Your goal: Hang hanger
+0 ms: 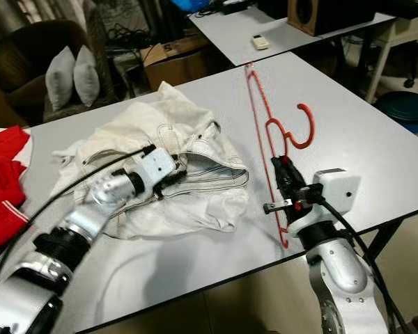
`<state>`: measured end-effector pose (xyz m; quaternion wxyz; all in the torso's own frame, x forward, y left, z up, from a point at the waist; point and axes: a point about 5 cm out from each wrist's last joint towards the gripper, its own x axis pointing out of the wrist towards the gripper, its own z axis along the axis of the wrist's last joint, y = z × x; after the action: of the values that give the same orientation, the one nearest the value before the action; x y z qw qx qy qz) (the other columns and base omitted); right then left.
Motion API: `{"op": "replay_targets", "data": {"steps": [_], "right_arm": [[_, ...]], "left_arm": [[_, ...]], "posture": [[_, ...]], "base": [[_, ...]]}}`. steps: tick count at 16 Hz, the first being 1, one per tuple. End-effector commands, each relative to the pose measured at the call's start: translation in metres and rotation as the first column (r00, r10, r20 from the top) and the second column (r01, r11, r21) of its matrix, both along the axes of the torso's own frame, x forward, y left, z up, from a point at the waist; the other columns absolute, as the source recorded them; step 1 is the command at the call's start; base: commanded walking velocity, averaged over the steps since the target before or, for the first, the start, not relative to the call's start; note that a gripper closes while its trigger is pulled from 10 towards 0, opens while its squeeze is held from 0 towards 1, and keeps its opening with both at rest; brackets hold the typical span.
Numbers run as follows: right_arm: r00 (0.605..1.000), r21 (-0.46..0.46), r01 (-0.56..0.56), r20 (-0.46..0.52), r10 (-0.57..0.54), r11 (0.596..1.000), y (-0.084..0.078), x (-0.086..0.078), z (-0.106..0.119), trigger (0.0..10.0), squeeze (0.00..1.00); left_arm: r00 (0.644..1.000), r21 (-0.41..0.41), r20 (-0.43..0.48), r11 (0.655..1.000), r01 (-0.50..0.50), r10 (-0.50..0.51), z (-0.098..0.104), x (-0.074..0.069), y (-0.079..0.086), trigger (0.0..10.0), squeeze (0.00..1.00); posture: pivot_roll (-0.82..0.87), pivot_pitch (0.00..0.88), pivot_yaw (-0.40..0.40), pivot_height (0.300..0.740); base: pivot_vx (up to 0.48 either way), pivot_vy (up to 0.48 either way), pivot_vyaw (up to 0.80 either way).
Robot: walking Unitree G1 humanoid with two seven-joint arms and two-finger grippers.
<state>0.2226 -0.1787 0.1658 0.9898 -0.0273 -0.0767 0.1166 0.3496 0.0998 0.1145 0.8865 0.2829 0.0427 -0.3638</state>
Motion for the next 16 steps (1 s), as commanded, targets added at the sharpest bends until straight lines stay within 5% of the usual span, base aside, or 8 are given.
{"op": "replay_targets", "data": {"steps": [1, 2, 16], "right_arm": [[1.000, 0.007, -0.018, 0.021, 0.017, 1.000, 0.005, 0.000, 0.005, 10.0, 0.00], [1.000, 0.005, -0.017, 0.023, 0.017, 1.000, 0.005, 0.000, 0.006, 10.0, 0.00], [0.999, 0.016, 0.025, 0.023, -0.025, 1.000, 0.007, 0.005, 0.006, 10.0, 0.00]], "left_arm": [[0.999, -0.029, 0.006, 0.999, -0.032, 0.032, 0.007, 0.003, 0.006, 10.0, 0.98], [0.998, -0.008, 0.030, 0.999, -0.047, 0.047, 0.007, 0.002, 0.005, 10.0, 0.00], [0.939, 0.101, 0.036, 0.934, -0.344, 0.342, -0.021, 0.002, 0.005, 10.0, 0.00]], "posture": [[-0.23, 0.000, 0.224, 0.740], [-0.23, 0.000, 0.226, 0.740], [-0.25, 0.000, 0.212, 0.740]], "base": [[0.000, 0.000, 0.00], [0.000, 0.000, 0.00], [0.000, 0.000, 0.00]]}}
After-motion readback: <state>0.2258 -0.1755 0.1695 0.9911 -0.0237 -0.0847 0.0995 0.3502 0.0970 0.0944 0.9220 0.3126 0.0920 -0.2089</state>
